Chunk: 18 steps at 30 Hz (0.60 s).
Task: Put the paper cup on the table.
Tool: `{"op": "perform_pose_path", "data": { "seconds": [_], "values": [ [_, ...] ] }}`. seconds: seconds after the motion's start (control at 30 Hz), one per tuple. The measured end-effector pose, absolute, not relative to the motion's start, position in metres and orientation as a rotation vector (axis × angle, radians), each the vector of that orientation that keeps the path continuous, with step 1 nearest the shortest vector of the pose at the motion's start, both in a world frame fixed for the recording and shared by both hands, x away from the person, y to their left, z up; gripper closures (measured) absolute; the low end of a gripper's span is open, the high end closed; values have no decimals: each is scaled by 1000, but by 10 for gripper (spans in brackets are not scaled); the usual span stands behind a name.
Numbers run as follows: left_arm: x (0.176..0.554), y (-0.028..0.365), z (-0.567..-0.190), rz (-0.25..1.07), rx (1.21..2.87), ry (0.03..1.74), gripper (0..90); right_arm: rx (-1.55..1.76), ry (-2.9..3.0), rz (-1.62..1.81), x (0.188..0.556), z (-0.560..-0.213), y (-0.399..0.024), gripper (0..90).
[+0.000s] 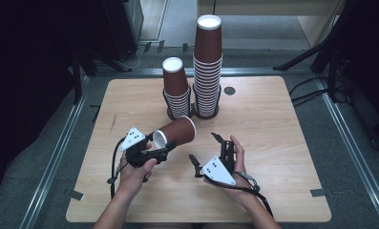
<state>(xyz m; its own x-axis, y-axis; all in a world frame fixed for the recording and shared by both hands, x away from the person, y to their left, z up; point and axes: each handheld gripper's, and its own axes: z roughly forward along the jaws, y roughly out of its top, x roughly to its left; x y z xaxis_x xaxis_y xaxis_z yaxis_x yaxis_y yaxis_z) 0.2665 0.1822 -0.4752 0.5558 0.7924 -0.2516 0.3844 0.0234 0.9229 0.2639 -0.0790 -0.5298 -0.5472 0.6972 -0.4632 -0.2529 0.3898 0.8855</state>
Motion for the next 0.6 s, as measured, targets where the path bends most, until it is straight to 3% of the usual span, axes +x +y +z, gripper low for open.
{"op": "perform_pose_path", "data": {
  "seconds": [0.6],
  "values": [
    [266, 179, -476, 440, 1558, 989, 233, 877, 1696, 1634, 265, -517, -91, 0]
  ]
}}
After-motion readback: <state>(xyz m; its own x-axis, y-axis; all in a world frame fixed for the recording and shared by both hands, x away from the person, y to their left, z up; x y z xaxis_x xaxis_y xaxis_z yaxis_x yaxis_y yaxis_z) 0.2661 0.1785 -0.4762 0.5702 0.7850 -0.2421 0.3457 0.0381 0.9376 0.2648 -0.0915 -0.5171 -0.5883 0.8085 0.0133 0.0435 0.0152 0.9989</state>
